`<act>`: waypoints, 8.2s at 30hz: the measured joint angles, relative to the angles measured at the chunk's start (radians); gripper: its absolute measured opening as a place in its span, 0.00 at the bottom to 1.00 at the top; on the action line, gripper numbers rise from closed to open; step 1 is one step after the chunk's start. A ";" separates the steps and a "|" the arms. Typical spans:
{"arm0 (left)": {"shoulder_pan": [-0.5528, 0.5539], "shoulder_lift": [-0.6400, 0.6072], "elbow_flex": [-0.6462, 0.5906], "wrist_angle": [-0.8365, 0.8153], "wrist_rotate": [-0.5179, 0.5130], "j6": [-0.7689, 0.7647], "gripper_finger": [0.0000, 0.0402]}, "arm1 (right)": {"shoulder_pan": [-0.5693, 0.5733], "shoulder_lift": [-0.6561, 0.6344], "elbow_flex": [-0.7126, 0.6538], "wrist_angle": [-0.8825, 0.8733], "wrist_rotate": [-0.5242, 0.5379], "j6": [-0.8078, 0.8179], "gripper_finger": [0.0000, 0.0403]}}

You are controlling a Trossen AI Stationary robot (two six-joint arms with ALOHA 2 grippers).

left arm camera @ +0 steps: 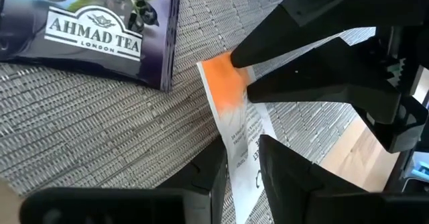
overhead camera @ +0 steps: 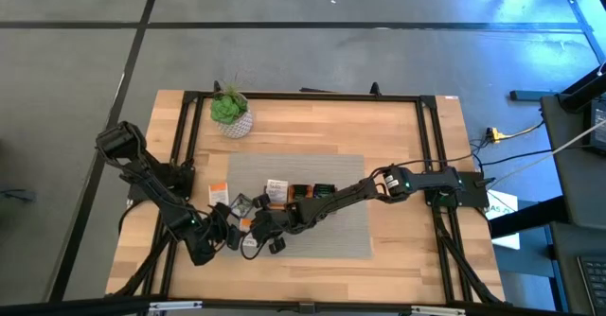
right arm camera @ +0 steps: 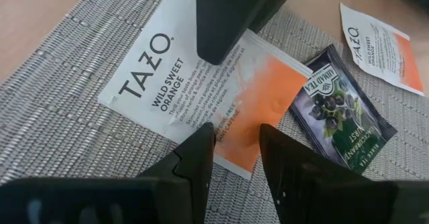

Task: Pick & Place Tea
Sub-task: Put the white tea bag into the left section of the wooden organizer

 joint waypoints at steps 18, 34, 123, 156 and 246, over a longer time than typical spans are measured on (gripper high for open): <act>0.001 0.000 0.000 0.000 0.024 -0.011 0.12 | 0.000 0.002 0.000 0.026 0.000 -0.003 0.32; -0.026 -0.079 0.000 -0.015 0.095 0.005 0.01 | 0.009 -0.053 -0.004 -0.005 0.132 -0.035 0.32; 0.406 -0.171 0.000 1.511 0.681 2.610 0.01 | 0.038 -0.526 -0.616 1.320 -0.184 -0.085 0.68; 0.447 -0.171 0.000 1.489 0.678 2.624 0.01 | 0.033 -0.526 -0.616 1.354 -0.277 -0.133 0.23; -0.123 -0.225 -0.002 1.033 -0.908 2.215 0.33 | -0.158 -0.451 -0.202 -0.465 -0.262 0.466 0.01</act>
